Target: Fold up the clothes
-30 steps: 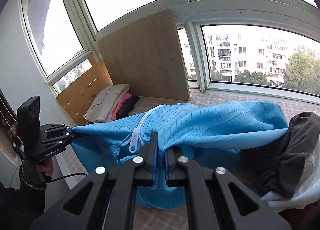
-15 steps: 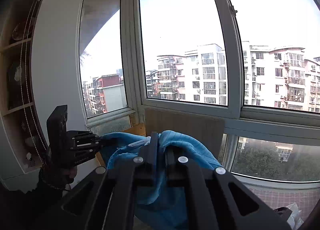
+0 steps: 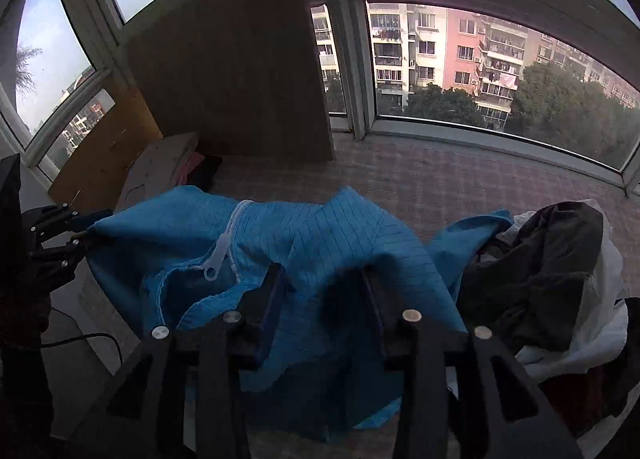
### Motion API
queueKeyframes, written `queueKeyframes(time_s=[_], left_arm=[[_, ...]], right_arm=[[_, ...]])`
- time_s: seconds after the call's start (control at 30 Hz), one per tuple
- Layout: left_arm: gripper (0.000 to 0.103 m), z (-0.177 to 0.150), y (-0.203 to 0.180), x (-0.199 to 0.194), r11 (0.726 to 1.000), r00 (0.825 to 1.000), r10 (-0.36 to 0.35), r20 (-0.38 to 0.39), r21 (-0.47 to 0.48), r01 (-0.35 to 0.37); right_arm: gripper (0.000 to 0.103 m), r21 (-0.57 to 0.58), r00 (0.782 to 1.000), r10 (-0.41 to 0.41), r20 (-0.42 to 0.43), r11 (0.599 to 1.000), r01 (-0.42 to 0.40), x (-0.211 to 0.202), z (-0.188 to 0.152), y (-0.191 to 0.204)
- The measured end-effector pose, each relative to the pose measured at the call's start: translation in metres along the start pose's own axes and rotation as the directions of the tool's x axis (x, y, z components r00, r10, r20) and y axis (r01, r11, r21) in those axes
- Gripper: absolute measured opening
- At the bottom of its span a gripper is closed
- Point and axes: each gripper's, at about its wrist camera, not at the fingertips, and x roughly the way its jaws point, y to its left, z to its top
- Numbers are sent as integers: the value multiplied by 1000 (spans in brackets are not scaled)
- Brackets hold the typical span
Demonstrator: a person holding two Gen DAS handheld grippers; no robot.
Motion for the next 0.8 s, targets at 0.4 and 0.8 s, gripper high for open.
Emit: queueKeyframes(time_s=[0.4,0.8], left_arm=[[47,-98,-26,68,985,975,-109,-194,-152,80],[23,-79,-96,175,961,919,-256,-298,-178,210]], right_arm=[[43,61,997,19,-81,998,-14,66,-84,-75],[54,-153,999,-5,-42,988,-2,58,-88,-28]])
